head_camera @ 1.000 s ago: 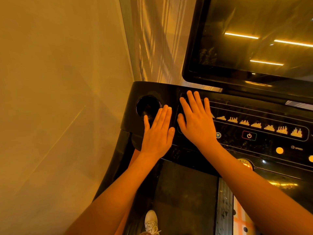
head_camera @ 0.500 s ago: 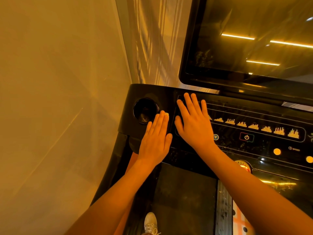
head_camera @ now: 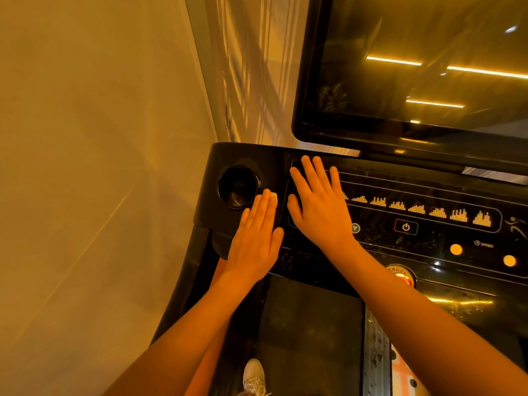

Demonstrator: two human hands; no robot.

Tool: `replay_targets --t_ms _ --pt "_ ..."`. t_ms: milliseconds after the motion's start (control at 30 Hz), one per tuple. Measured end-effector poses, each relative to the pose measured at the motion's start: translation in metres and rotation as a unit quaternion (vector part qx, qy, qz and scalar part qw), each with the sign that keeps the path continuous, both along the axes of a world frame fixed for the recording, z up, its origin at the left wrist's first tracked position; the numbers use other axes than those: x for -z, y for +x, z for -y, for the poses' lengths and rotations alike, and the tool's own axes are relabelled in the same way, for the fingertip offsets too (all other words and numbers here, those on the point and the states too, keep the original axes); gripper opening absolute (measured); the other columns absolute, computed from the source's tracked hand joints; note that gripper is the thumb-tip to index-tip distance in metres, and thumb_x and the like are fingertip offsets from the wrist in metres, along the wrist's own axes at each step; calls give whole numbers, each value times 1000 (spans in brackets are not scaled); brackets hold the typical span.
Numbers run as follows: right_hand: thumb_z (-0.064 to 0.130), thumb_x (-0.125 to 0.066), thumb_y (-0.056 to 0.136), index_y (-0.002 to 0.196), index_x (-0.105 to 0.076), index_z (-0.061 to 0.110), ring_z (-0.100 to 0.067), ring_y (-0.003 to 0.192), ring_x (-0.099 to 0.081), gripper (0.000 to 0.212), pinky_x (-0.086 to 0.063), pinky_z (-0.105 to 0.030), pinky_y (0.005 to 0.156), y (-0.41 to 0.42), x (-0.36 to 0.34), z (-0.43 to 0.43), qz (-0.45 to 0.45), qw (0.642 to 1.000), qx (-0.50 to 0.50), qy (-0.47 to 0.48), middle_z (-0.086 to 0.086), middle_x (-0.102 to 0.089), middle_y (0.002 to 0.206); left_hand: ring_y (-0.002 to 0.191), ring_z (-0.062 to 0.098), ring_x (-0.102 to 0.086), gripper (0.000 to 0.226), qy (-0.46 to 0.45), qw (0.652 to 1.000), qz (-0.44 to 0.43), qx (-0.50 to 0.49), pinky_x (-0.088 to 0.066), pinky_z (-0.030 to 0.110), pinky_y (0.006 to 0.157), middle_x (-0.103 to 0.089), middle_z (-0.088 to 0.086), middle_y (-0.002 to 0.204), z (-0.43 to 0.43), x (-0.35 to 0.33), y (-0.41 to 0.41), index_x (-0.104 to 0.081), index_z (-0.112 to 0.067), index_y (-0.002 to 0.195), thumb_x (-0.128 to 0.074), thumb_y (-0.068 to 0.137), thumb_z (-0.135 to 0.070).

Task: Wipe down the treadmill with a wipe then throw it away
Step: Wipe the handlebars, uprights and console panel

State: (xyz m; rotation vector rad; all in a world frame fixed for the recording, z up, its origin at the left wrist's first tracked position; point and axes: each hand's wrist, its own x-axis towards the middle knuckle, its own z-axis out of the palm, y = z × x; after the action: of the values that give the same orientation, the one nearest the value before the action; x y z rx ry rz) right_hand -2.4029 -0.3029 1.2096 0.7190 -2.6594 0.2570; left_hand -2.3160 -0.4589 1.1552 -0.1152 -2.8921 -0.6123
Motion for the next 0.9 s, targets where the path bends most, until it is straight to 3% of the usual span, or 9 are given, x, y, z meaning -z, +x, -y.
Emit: replay_targets --t_ms 367,433,533,633,700,800,900 --pt "37 -48 104 157 -38 18 -28 158 -12 57 -2 -47 126 -1 -13 -7 62 998 -33 0 -9 -23 169 156 10 15 63 9 1000 -15 -13 7 34 124 12 -3 171 -2 4 1 3 -18 164 -17 108 -41" --pt "37 -48 104 159 -34 20 -24 158 -9 59 3 -46 125 1 -20 -27 88 994 -67 20 -5 -20 170 156 10 13 64 18 1000 -19 -13 5 35 125 11 -3 171 -2 6 1 2 -18 164 -19 108 -40" --pt "37 -41 104 158 -36 19 -23 157 -14 58 -2 -49 127 12 -23 -82 72 992 -97 40 -4 -24 168 157 10 12 64 34 999 -24 -11 2 37 126 9 -4 171 -2 9 0 1 -19 164 -23 108 -38" --pt "40 -37 103 156 -39 19 -23 156 -18 57 -5 -50 127 16 -22 -154 39 995 -64 69 -4 -29 166 157 9 11 64 49 998 -29 -9 -1 40 127 7 -4 172 -2 11 0 0 -19 164 -24 107 -37" --pt "47 -33 104 159 -30 23 -21 157 -13 60 -2 -50 127 13 -24 -192 45 994 -36 96 -2 -25 168 157 10 10 64 57 998 -33 -11 0 40 127 6 -4 172 -2 12 -1 -2 -18 164 -24 107 -37" --pt "53 -23 107 162 -16 29 -15 159 0 61 1 -52 128 5 -17 -214 57 992 -31 111 2 -13 171 157 10 9 64 51 998 -38 -16 1 39 127 5 -3 172 -4 12 0 -2 -18 164 -23 107 -37" --pt "50 -24 108 163 -18 28 -15 159 -1 59 0 -52 128 2 -8 -214 34 994 -34 101 3 -14 171 157 9 11 64 31 999 -35 -17 1 37 126 7 -3 172 -3 10 1 0 -19 164 -21 107 -40"
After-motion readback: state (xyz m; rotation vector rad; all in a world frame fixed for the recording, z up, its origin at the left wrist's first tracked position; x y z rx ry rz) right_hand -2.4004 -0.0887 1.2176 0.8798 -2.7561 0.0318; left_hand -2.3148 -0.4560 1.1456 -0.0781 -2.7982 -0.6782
